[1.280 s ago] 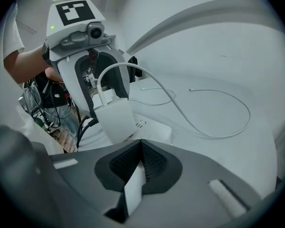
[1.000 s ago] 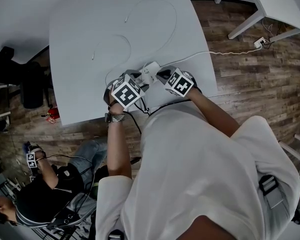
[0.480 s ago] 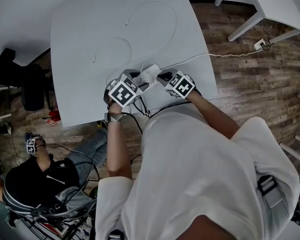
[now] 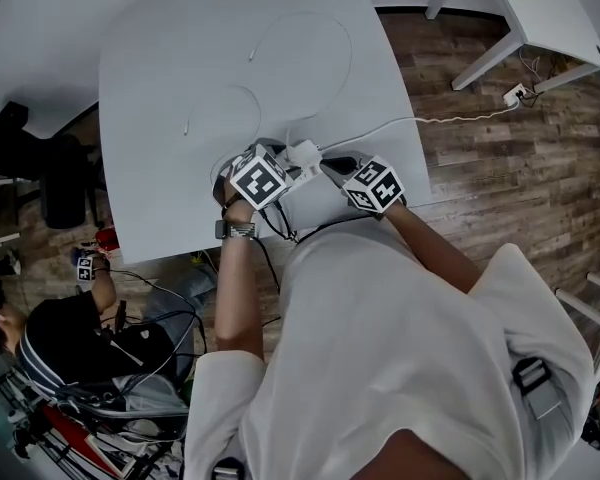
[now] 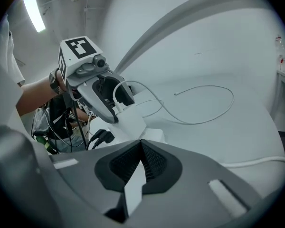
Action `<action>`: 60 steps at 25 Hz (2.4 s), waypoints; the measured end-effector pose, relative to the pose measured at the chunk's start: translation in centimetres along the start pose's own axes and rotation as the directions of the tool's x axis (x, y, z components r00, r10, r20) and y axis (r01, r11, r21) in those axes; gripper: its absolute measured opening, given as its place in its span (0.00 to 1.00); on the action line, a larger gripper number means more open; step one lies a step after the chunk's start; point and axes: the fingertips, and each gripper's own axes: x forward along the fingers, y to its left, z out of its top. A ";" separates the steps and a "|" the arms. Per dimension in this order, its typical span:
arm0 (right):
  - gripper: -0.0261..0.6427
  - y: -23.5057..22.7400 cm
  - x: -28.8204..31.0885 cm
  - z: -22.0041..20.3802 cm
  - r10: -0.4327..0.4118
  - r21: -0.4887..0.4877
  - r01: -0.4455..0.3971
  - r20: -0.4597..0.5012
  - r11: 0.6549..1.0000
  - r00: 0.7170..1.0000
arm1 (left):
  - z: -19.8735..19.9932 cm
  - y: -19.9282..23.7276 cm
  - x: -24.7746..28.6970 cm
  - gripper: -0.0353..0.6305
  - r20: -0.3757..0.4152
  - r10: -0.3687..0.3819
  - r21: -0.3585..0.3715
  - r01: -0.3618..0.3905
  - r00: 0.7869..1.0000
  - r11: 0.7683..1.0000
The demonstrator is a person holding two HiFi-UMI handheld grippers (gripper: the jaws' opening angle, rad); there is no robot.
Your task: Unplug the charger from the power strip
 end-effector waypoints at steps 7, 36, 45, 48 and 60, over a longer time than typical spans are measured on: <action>0.04 -2.0 -1.6 -0.4 -0.039 0.047 0.039 0.013 0.998 0.999 | 2.3 1.1 1.2 0.40 0.058 0.009 -0.003 -0.009 0.998 1.000; 0.04 -4.5 -1.8 -0.4 -0.084 0.081 0.082 0.015 0.993 0.996 | 5.3 3.1 3.9 0.41 0.251 0.066 -0.219 -0.010 0.966 0.976; 0.04 -4.5 -1.8 -0.2 -0.096 0.084 0.094 0.019 0.992 0.995 | 5.4 3.7 3.9 0.41 0.231 0.097 -0.250 -0.038 0.968 0.967; 0.04 -4.6 -2.0 -0.1 -0.103 0.085 0.101 0.023 0.991 0.994 | 5.3 3.7 3.7 0.41 0.240 0.102 -0.258 -0.038 0.965 0.965; 0.04 -4.7 -2.4 -0.2 -0.108 0.084 0.105 0.031 0.991 0.994 | 4.3 3.6 4.1 0.44 0.237 0.115 -0.295 -0.042 0.965 0.955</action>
